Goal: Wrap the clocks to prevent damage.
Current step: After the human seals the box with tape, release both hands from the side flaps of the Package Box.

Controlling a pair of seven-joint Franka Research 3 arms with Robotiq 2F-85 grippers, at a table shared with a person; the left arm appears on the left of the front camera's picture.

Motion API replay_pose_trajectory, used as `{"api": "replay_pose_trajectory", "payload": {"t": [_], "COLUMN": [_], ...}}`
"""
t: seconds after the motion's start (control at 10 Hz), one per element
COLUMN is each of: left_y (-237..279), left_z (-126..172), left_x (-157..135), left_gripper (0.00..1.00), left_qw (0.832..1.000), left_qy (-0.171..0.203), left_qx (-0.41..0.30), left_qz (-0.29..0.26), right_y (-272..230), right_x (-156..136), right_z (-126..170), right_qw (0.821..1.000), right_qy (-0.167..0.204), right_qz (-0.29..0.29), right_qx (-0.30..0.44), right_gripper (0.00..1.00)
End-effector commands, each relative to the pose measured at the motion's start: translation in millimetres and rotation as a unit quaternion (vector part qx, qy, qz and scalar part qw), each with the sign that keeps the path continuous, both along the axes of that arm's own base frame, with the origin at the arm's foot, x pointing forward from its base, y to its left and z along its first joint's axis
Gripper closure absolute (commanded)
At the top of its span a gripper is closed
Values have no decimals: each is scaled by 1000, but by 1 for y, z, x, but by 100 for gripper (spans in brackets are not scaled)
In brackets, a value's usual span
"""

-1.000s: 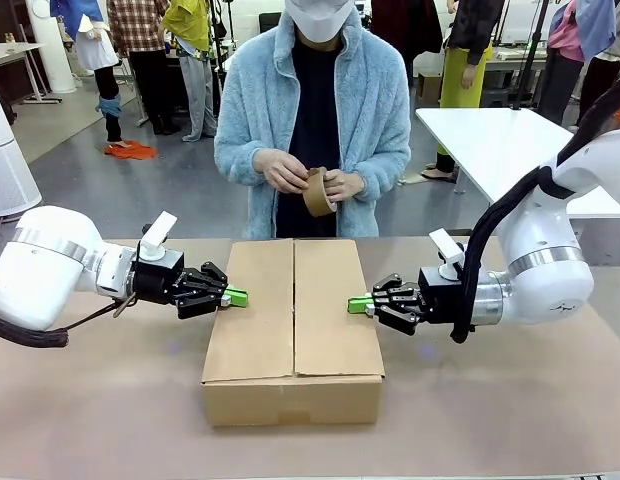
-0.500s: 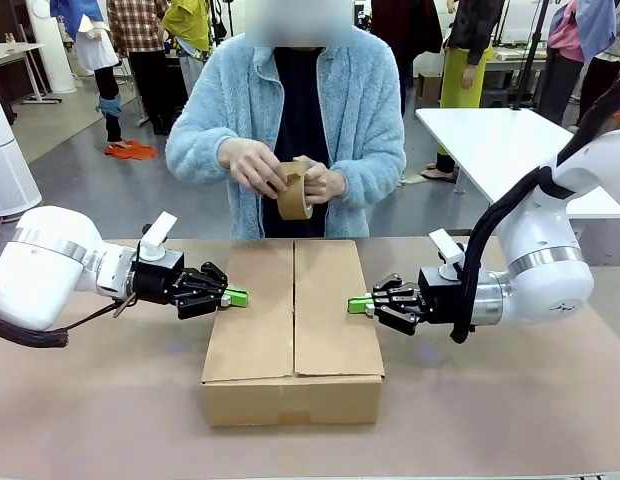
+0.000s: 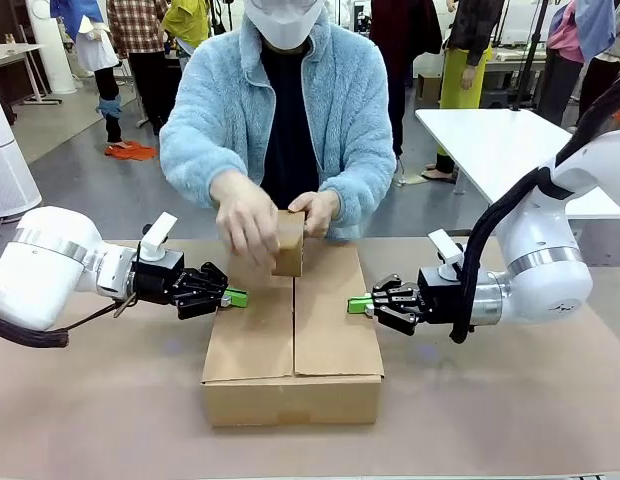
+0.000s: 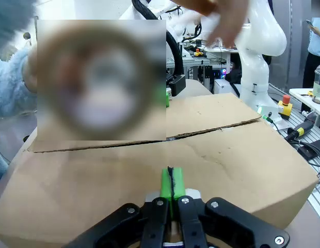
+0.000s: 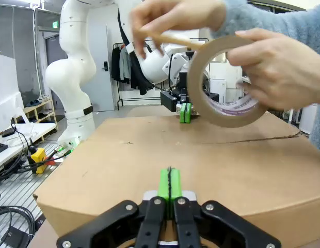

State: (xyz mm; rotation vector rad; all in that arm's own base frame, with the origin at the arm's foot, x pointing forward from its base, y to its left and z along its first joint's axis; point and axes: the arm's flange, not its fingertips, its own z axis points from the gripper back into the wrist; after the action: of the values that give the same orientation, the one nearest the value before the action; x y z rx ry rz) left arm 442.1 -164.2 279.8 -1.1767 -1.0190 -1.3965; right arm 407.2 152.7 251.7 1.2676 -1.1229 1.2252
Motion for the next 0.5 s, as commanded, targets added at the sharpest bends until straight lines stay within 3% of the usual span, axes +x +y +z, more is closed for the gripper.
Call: {"api": "replay_pose_trajectory", "payload": {"t": [0.0,0.4], "left_y": [-2,-2], "left_z": [-2,-2], "left_x": [0,0], "left_gripper": [100,100], "left_qw": [1000,1000], "left_qy": [1,1], "left_qx": [3,3], "left_qz": [4,4], "right_y": [0,0], "right_x": [0,0], "right_z": [-1,-1], "right_qw": [1000,1000], "right_qy": [-1,-1], "right_qz": [-4,-4], "right_qx": [-6,-6], "right_gripper": [99,99]}}
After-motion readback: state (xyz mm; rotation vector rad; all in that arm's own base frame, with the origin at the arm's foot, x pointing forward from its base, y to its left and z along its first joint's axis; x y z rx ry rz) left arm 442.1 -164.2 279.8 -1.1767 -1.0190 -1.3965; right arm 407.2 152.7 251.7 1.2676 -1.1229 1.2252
